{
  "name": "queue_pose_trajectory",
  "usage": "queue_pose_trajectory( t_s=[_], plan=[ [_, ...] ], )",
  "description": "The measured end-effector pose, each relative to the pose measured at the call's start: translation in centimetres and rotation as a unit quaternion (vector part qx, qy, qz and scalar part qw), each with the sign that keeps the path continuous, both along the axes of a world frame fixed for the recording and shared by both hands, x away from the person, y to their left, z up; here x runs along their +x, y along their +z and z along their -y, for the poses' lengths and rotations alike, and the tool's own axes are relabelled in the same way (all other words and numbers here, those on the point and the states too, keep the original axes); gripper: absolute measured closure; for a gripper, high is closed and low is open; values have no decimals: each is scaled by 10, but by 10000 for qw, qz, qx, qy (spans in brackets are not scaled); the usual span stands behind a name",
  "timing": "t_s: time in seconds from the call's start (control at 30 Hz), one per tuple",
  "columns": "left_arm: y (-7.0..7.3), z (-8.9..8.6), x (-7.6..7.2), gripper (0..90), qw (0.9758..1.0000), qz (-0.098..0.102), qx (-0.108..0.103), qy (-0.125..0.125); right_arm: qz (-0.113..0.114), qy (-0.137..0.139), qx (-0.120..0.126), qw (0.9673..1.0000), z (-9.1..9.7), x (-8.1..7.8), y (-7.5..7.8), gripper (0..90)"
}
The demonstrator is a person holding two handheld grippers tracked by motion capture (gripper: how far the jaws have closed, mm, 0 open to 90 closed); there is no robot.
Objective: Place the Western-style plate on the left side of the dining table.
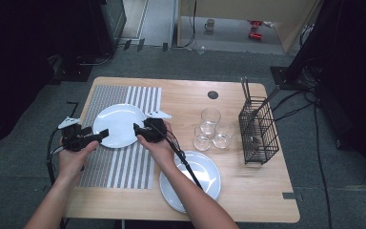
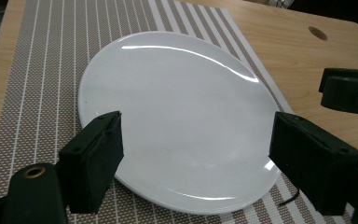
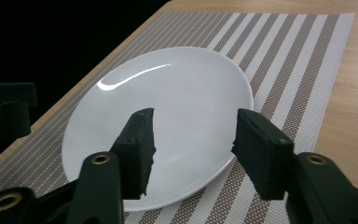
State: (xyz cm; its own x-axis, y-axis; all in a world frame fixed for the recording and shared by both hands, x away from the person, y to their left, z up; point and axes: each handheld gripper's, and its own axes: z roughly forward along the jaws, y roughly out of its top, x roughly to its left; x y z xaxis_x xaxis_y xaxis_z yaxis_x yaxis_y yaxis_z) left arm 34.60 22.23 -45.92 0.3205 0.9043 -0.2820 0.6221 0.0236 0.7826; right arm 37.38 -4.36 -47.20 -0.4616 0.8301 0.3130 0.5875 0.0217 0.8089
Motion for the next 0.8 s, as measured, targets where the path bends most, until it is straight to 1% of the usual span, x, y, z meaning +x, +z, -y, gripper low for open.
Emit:
queue_pose_trajectory(
  t_s=[0.07,0.17,0.2,0.23,0.27,0.3,0.33,0.37,0.43,0.5,0.53,0.57,0.63,0.7,0.8],
  plan=[
    [1,0,-2,179,10000,23,-4,-2,-4,-64,3,10000,0,-5,0,419],
    [2,-1,-5,179,10000,25,12,4,-25,-81,45,10000,0,-13,1,373],
    [2,-2,-8,179,10000,28,-9,-8,-38,-75,47,10000,1,-15,1,348],
    [2,-2,-8,178,10000,28,-9,-8,-65,-80,54,9999,0,-17,2,324],
    [2,-2,-12,177,10000,38,-13,-20,-105,-55,56,9999,1,-19,2,314],
    [2,-2,-12,176,10000,38,-13,-20,-124,-39,74,9999,1,-21,3,309],
    [2,-1,-17,175,10000,56,-7,-52,-152,-23,81,9998,1,-24,3,298],
    [2,-1,-17,174,10000,56,-7,-52,-152,-18,73,9999,1,-26,4,285],
    [2,0,-25,171,9999,56,1,-86,-175,15,2,9998,0,-32,5,238],
    [2,1,-26,164,9999,53,25,-105,-189,64,-86,9998,-1,-36,6,182],
    [1,3,-31,164,9999,71,28,-119,-202,81,-142,9997,-2,-39,7,163],
    [1,3,-33,163,9999,64,32,-131,-215,90,-206,9995,-2,-41,7,142],
    [0,4,-35,156,9999,58,36,-139,-226,90,-227,9994,-3,-43,8,127],
    [-2,5,-42,153,9998,56,16,-166,-209,90,-312,9993,-2,-50,9,89],
    [-4,5,-49,143,9998,93,80,-185,-241,126,-385,9989,0,-55,10,36]
  ],
)
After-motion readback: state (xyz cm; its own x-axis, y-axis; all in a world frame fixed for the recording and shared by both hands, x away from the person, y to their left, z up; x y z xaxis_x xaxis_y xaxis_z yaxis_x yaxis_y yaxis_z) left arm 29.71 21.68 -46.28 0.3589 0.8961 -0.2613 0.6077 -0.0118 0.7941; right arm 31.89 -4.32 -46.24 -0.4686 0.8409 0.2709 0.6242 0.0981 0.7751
